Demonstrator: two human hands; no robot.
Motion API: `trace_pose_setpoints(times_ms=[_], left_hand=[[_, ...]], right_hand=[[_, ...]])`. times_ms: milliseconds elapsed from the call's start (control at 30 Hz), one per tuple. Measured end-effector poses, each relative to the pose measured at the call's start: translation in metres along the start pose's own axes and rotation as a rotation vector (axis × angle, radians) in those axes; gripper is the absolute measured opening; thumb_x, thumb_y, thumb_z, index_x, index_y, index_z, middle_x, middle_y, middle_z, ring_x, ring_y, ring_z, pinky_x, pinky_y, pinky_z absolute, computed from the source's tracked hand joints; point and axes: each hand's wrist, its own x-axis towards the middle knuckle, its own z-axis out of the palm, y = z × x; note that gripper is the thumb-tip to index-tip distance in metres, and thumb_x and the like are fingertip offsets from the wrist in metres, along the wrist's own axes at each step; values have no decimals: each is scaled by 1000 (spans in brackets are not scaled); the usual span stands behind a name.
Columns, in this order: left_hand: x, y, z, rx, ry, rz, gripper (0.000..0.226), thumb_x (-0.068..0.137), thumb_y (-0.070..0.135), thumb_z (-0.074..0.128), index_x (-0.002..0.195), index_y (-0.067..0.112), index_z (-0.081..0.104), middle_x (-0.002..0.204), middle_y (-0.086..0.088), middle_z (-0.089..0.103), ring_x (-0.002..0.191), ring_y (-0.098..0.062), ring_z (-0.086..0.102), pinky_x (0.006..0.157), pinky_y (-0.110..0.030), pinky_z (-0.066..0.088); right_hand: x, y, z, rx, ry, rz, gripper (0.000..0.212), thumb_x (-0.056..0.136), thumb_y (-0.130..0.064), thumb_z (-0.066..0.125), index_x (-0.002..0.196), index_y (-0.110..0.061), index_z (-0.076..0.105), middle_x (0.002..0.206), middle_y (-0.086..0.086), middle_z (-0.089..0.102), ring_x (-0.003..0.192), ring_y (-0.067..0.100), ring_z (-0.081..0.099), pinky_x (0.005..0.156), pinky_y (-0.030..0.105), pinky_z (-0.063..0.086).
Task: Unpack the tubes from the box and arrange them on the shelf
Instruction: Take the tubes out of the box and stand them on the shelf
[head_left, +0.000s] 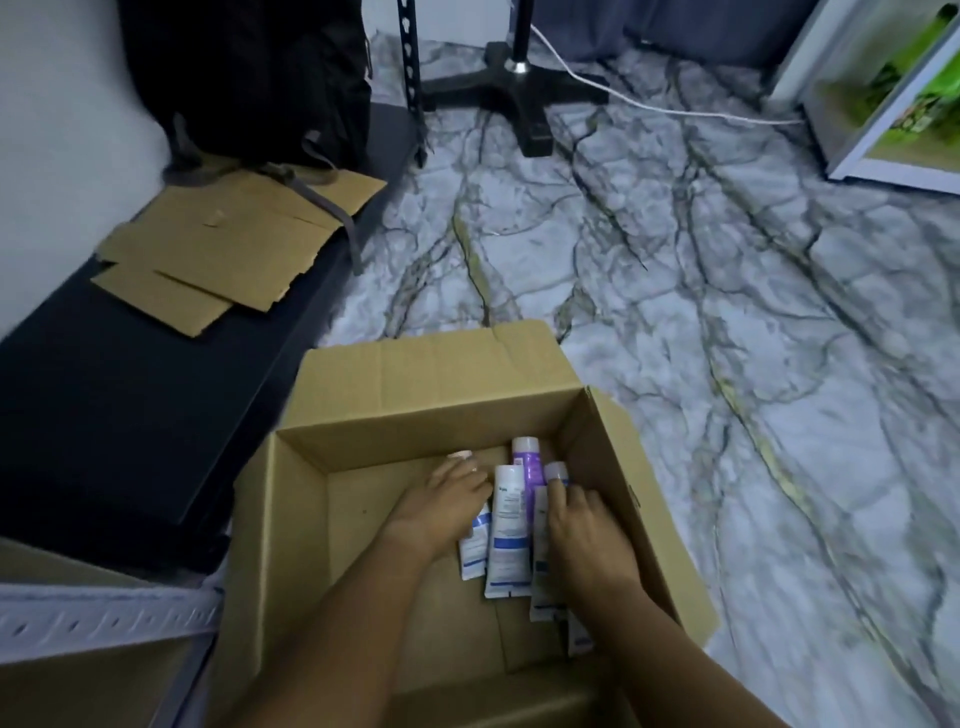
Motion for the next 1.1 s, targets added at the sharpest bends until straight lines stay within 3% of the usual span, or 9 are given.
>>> trace_pose_setpoints(times_ms=[133, 300, 433, 533, 767, 867, 967, 1033, 1100], left_hand=[[-14, 4, -1, 103, -69, -11, 47, 83, 22, 70, 127, 15, 55, 134, -6, 43, 132, -26, 35, 109, -40, 29], [-44, 7, -5, 77, -99, -7, 32, 98, 13, 45, 129, 19, 50, 130, -6, 52, 125, -26, 46, 100, -41, 37], [-76, 4, -15, -208, -81, -111, 40, 92, 26, 60, 131, 30, 52, 126, -2, 57, 114, -24, 55, 90, -37, 49], [-107, 4, -32, -547, 70, -263, 29, 83, 23, 72, 109, 28, 61, 109, 4, 64, 100, -15, 61, 81, -28, 47], [-192, 15, -80, -997, 419, -429, 22, 85, 15, 73, 99, 29, 64, 90, 19, 73, 78, 3, 68, 71, -25, 54], [-225, 18, -107, -1076, 557, -472, 14, 87, 13, 72, 95, 22, 64, 89, 13, 74, 77, -6, 71, 65, -31, 58], [-261, 25, -139, -1108, 710, -476, 19, 86, 11, 74, 96, 25, 65, 88, 15, 75, 81, 0, 70, 71, -21, 56], [-282, 28, -157, -1116, 816, -481, 19, 85, 13, 75, 96, 25, 66, 88, 12, 75, 80, 2, 69, 71, -18, 54], [-303, 33, -173, -1122, 917, -474, 17, 85, 14, 76, 96, 22, 66, 90, 11, 75, 80, -1, 70, 69, -17, 53]], right_hand=[[6, 5, -7, -241, -107, -104, 52, 94, -13, 52, 142, -13, 34, 137, 15, 48, 123, 31, 45, 100, 38, 41], [5, 5, -14, -545, -211, -262, 39, 96, -24, 56, 133, -11, 53, 139, 13, 53, 134, 32, 37, 108, 42, 32], [-11, 10, -28, -524, -174, -350, 43, 96, -24, 56, 135, -7, 50, 138, 15, 51, 132, 31, 40, 106, 42, 33], [-24, 12, -46, -469, -112, -364, 38, 97, -20, 53, 132, -7, 52, 137, 17, 51, 130, 33, 41, 105, 43, 33], [-64, 2, -97, -57, -95, -275, 46, 92, -32, 58, 132, -10, 49, 131, 12, 55, 118, 29, 56, 95, 35, 43], [-91, -5, -116, 258, -42, -274, 26, 87, -34, 60, 105, -16, 54, 106, 5, 63, 101, 26, 61, 79, 33, 44], [-114, -19, -130, 511, 57, -308, 20, 84, -35, 65, 86, -20, 53, 84, -1, 65, 78, 15, 60, 71, 34, 48], [-128, -36, -142, 670, 92, -369, 11, 86, -28, 69, 88, -27, 59, 82, -3, 69, 75, 7, 63, 73, 29, 51], [-141, -55, -154, 809, 115, -432, 14, 86, -26, 70, 98, -28, 65, 88, -2, 73, 83, 12, 68, 80, 35, 57]])
